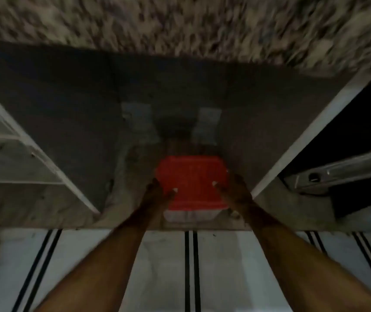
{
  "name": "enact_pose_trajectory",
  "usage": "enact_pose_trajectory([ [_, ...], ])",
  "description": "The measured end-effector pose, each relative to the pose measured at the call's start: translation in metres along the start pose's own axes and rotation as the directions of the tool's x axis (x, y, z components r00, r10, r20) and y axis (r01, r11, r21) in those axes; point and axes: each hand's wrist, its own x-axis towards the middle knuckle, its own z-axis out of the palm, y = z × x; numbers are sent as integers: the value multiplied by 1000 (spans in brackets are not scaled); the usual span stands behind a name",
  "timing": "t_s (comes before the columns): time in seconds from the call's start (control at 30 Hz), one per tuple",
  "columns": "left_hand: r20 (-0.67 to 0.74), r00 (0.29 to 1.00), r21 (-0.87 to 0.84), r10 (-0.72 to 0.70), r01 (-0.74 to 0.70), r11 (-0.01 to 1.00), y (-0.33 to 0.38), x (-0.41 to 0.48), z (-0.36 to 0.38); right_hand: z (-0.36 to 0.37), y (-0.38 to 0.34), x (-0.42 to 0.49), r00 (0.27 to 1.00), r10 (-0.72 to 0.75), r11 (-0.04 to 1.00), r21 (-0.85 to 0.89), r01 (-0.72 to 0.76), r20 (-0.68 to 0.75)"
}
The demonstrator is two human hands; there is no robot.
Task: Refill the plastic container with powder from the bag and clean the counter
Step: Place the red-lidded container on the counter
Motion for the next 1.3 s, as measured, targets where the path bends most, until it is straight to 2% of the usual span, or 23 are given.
enact_pose_trajectory([
  [0.1,15,997,-69,-75,75,995,-36,36,15,27,25,30,997,72,997,19,-73,42],
  [0.17,-23,994,-94,-106,104,990,-29,34,12,40,33,40,995,97,994,53,-99,39],
  [0.23,-39,990,-123,-135,129,984,-25,28,11,46,40,39,989,145,969,204,-140,-7],
  [0.3,-26,989,-96,-147,144,985,-25,30,8,44,46,38,970,238,905,351,-239,48],
  [0.4,-62,974,-84,-218,212,974,-17,22,-2,36,43,27,949,280,781,541,-312,144],
  [0.5,-46,951,-152,-307,297,943,3,-8,-16,16,27,1,946,312,752,587,-301,85],
  [0.6,-47,943,-246,-330,309,919,37,-56,-28,-16,5,-39,924,367,731,582,-356,104],
  [0.7,-129,882,-181,-454,429,885,84,-116,-47,-58,-27,-89,919,385,728,583,-360,87],
  [0.8,-205,850,-118,-486,471,874,136,-181,-76,-114,-70,-145,905,415,705,596,-385,95],
  [0.93,-252,872,-125,-419,400,908,221,-277,-122,-203,-133,-229,910,408,728,575,-375,77],
  [1.07,-233,881,-115,-411,394,912,324,-360,-177,-304,-205,-307,931,361,783,525,-333,51],
  [1.3,-331,916,-59,-228,221,973,482,-427,-281,-445,-323,-373,951,296,819,536,-202,-93],
])
